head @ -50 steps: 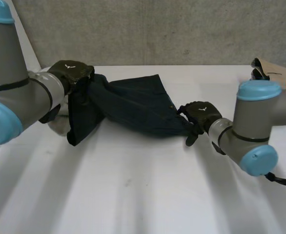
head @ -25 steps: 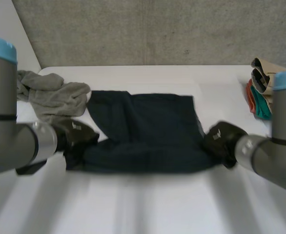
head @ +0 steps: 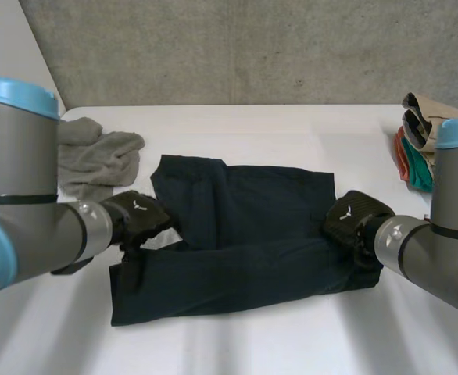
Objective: Fold the laundry.
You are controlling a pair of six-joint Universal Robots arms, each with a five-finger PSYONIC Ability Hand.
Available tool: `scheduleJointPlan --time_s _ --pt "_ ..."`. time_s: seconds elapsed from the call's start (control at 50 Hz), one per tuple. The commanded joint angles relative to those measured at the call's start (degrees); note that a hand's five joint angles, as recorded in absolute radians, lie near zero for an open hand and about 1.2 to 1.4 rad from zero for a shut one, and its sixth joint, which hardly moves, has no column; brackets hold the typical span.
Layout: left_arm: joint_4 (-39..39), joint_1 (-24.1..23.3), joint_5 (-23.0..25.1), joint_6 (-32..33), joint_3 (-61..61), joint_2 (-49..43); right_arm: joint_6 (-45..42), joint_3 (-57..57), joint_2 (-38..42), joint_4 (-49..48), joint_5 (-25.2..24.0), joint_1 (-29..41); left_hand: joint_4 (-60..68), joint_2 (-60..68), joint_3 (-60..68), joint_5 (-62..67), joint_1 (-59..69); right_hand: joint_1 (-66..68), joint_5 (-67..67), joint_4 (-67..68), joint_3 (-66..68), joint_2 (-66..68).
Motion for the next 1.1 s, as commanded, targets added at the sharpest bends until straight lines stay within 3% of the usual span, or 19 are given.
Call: scheduleJointPlan --time_s 0.02,0.16,0.24,0.36,0.5,0.64,0.86,0.92,1.02,1.1 --pt "0.5 -0.8 -0.4 0.5 10.7 -2.7 1.2 0.1 0.0 -2.8 0.3 0.8 -1.2 -1.7 -1.8 -2.7 -0.7 16.1 11.4 11.6 12.1 12.5" --pt "9.0 -2.0 1.3 2.4 21.4 -10.4 1.5 1.8 -2.0 -5.1 -0.5 1.2 -1.2 -1.7 -1.8 -2.7 -0.7 16.1 11.4 11.6 12.1 12.5" --pt "11.9 -2.3 4.3 5.6 27.9 -17.5 1.5 3.1 -3.4 -6.8 -0.7 1.2 7.9 7.4 7.3 6.4 8.4 16.1 11.4 11.6 12.1 12.5" --pt "10.7 -2.2 8.9 10.8 37.0 -28.0 1.2 5.1 -5.3 -8.9 -0.8 0.8 19.7 19.2 19.1 18.2 20.2 16.1 11.4 11.6 12.1 12.5" --pt "9.2 -1.8 10.8 13.7 45.6 -36.0 1.2 6.9 -5.8 -9.4 -0.7 0.2 21.0 20.6 20.4 19.6 21.5 16.1 11.4 11.6 12.1 12.5" --pt "6.8 -2.4 10.8 14.9 50.1 -39.8 1.2 7.6 -5.9 -10.0 -1.0 -0.7 17.7 17.2 17.1 16.2 18.2 16.1 11.4 11.6 12.1 12.5" --pt "5.2 -3.6 10.5 16.4 53.0 -41.9 1.2 8.7 -6.3 -10.2 -1.2 -0.8 25.2 24.8 24.6 23.8 25.7 16.1 11.4 11.6 12.1 12.5" --pt "4.6 -3.4 9.7 16.5 54.4 -42.4 1.4 8.9 -6.4 -10.3 -1.5 -0.8 33.3 32.8 32.7 31.8 33.8 16.1 11.4 11.6 12.1 12.5" --pt "3.3 -4.0 8.0 16.8 55.9 -43.4 1.2 9.1 -6.7 -10.4 -2.0 -0.9 62.7 62.2 62.1 61.2 63.2 16.1 11.4 11.6 12.1 12.5" --pt "3.2 -4.2 5.3 16.9 55.9 -43.2 1.5 9.2 -6.7 -10.5 -2.1 -1.0 68.8 68.3 68.2 67.3 69.3 16.1 11.4 11.6 12.1 12.5"
